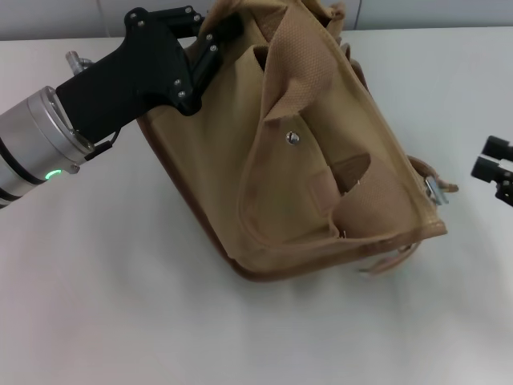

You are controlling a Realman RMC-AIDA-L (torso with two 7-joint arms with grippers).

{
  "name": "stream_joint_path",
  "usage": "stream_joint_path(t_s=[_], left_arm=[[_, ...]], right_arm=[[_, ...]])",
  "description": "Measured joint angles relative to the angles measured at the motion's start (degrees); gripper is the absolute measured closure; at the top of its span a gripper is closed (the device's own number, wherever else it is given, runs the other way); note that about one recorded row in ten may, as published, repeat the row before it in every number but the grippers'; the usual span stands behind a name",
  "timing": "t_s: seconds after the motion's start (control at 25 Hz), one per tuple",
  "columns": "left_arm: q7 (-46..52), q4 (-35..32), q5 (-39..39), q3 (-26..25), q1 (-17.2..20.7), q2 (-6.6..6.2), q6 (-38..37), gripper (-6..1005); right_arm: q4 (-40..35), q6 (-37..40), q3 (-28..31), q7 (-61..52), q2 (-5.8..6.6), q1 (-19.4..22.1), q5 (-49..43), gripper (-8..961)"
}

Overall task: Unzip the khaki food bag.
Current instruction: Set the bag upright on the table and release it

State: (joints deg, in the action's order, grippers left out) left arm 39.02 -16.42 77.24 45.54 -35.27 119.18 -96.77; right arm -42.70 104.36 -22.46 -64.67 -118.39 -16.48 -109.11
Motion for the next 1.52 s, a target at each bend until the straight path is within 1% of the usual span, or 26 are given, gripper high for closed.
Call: stream_joint_path(t_s=[0.04,0.16,0.24,0.28,0.48,0.6,0.68,0.8,0.92,1.0,1.08,1.24,1.4,1.52], left_arm=[[0.0,0.0,0.0,0.0,0.0,0.00,0.0,868],[0.0,0.0,0.0,0.0,0.0,0.00,0.1,867],[0.0,0.0,0.0,0.0,-0.1,-0.01,0.1,867],[0.0,0.0,0.0,0.0,-0.1,-0.01,0.1,866],[0.0,0.1,0.0,0.0,-0.1,-0.01,0.1,865],[0.0,0.1,0.0,0.0,-0.2,-0.01,0.1,864],[0.0,0.1,0.1,0.0,-0.2,-0.01,0.0,863],[0.0,0.1,0.1,0.0,-0.2,-0.01,-0.1,862],[0.0,0.3,0.1,0.0,-0.1,-0.01,-0.1,861],[-0.1,0.8,0.1,0.0,0.0,-0.01,-0.2,861],[-0.2,1.4,0.1,0.0,0.1,-0.01,-0.4,860],[-0.5,3.6,0.1,0.0,0.3,0.00,-1.1,859],[-3.1,7.6,0.1,0.0,0.5,0.01,-1.4,858],[-6.7,11.3,0.2,0.0,0.5,0.00,-2.1,857]], right_arm=[[-0.2,-0.9,0.0,0.2,0.23,0.1,-0.2,740],[-0.5,-4.0,-0.4,0.6,0.83,0.2,-2.1,672],[-0.5,-4.9,-0.7,0.6,0.90,-0.2,-4.8,627],[-0.5,-5.2,-0.7,0.7,0.83,-0.6,-6.2,604],[0.4,-7.1,-0.9,1.7,-0.41,-2.9,-11.2,491],[1.6,-9.3,-0.9,2.3,-0.98,-4.4,-11.8,357],[3.5,-10.9,-0.9,2.9,-1.08,-5.7,-11.1,267],[6.9,-12.4,-0.9,4.3,-0.97,-8.0,-9.2,212],[10.2,-13.9,-1.1,6.8,-0.89,-10.4,-9.2,158],[11.4,-15.3,-2.3,8.1,-0.92,-11.8,-9.4,224],[11.6,-16.0,-2.9,9.0,-1.08,-12.1,-7.9,307],[11.1,-15.9,-3.0,9.7,-1.03,-11.3,-0.7,474],[9.3,-15.8,-2.9,8.8,-0.82,-9.6,6.9,559],[7.6,-16.2,-2.7,7.2,-0.80,-9.3,10.1,624]])
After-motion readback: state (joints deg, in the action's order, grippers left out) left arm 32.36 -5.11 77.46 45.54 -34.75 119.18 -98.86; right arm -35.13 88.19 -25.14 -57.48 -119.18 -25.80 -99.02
